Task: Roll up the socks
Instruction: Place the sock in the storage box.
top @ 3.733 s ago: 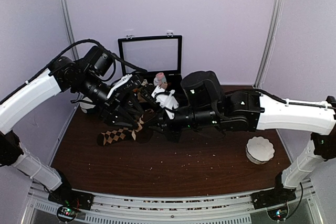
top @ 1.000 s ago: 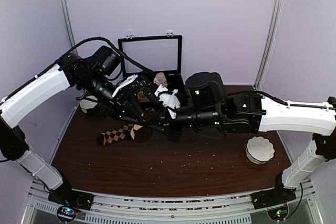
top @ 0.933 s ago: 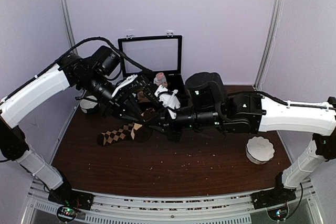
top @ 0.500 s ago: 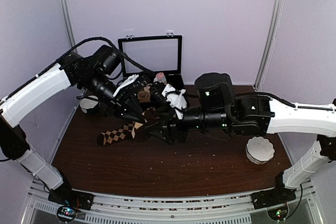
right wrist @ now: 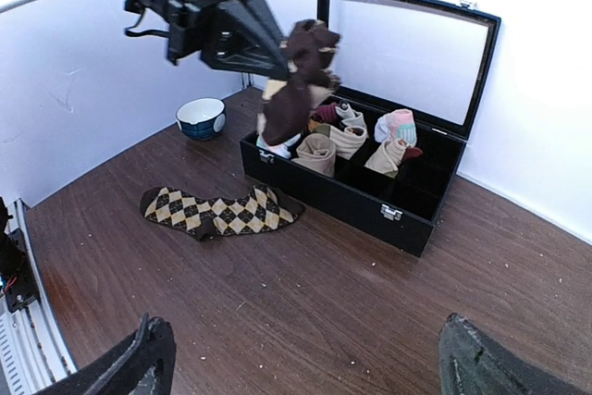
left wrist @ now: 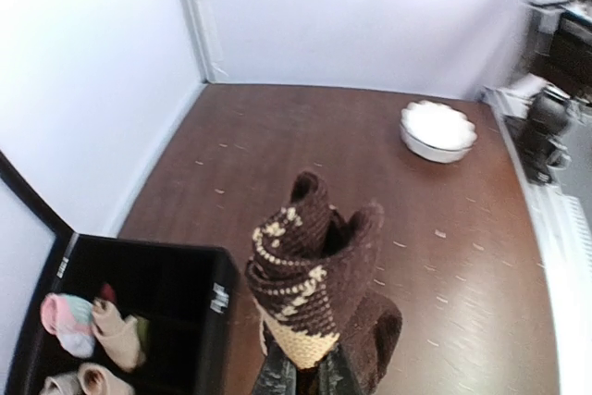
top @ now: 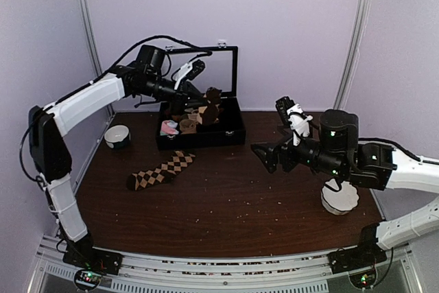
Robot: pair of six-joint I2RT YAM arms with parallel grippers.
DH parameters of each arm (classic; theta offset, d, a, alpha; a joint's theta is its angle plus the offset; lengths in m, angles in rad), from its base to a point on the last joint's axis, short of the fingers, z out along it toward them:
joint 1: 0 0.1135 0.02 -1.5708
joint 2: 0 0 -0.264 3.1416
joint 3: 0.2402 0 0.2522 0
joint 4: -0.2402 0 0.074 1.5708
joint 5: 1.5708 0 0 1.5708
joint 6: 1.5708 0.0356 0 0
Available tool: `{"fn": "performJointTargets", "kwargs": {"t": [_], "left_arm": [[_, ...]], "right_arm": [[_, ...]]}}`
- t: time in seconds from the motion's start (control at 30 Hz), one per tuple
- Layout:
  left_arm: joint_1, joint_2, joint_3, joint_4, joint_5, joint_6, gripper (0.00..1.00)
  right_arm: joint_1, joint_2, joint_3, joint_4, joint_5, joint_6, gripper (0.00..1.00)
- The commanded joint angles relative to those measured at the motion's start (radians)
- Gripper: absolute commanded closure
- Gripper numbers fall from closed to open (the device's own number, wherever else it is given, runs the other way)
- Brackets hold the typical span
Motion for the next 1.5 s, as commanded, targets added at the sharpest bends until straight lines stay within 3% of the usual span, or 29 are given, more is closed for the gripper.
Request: {"fn": "performJointTargets", "kwargs": {"t": [0.0, 0.17, 0.4, 1.0, 1.2, 1.3, 1.47], "left_arm": [[0.043, 0.2, 0.169, 0.212, -0.041, -0.098, 1.0], [0.078, 0.407, 0.349, 0.235, -0.115, -0.106, 1.0], [0.091, 0.541, 0.391, 0.311, -0.213, -0.123, 1.0], [0.076, 0.578, 0.374, 0.192, -0.243, -0.216, 1.0], [0.073, 0.626, 0.449, 0.089, -0.296, -0.212, 0.88], [0.073, 0.622, 0.444, 0.079, -0.322, -0.224, 0.76], [0.073, 0.616, 0.418, 0.059, -0.306, -0.261, 0.71]], "right_arm": [[-0.006, -0.039, -0.038, 0.034, 0.076, 0.034, 0.0], [-0.017, -0.051, -0.041, 0.003, 0.114, 0.06, 0.0], [-0.037, -0.027, -0.017, -0.011, 0.1, 0.097, 0.0], [-0.082, -0.01, 0.059, -0.041, 0.04, 0.076, 0.01], [-0.081, -0.051, 0.045, -0.044, 0.04, 0.076, 0.01], [-0.082, -0.068, 0.039, -0.046, 0.045, 0.076, 0.01], [-0.085, -0.085, 0.042, -0.045, 0.048, 0.07, 0.01]]}}
